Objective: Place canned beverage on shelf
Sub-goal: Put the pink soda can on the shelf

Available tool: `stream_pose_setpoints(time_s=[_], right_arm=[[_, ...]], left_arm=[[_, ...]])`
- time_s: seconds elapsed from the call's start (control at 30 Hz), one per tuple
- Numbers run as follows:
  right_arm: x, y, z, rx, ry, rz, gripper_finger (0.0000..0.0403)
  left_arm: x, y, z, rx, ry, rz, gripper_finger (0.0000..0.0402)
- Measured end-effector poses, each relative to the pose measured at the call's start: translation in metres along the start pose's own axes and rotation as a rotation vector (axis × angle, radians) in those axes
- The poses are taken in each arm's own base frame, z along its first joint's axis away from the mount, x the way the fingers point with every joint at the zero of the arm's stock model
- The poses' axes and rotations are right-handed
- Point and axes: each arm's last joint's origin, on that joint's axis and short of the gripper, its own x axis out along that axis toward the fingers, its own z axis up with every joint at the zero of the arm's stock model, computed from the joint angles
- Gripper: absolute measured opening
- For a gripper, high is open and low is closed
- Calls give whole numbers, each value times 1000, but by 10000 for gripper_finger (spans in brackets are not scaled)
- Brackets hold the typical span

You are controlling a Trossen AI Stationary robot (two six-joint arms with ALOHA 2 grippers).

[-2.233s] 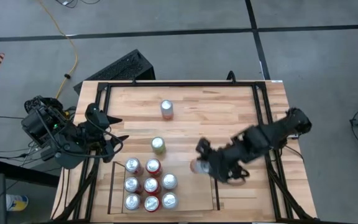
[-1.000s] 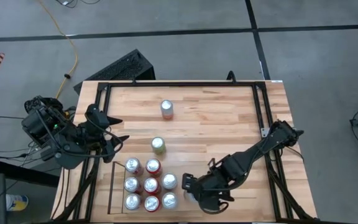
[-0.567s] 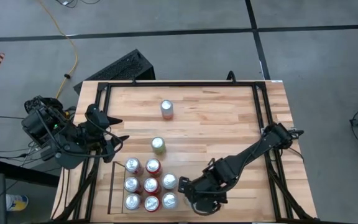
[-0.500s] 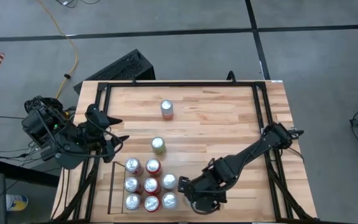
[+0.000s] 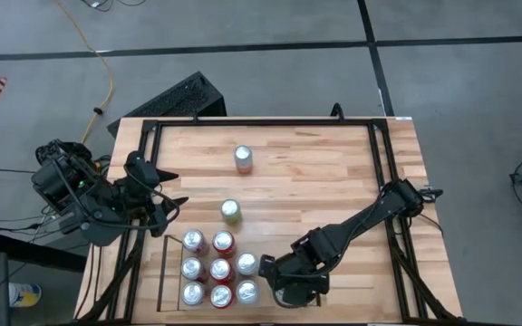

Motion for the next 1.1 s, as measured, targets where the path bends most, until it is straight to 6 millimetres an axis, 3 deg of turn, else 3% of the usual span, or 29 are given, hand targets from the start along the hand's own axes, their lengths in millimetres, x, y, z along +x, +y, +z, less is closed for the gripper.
stream_pose_setpoints(time_s=[0.77, 1.1], right_arm=[[-1, -5, -2, 129, -14, -22, 308], [-3, -7, -1, 153, -23, -55, 313]], left_arm=[[0, 0, 0, 18, 0, 0, 281], [0, 0, 0, 18, 0, 0, 281]])
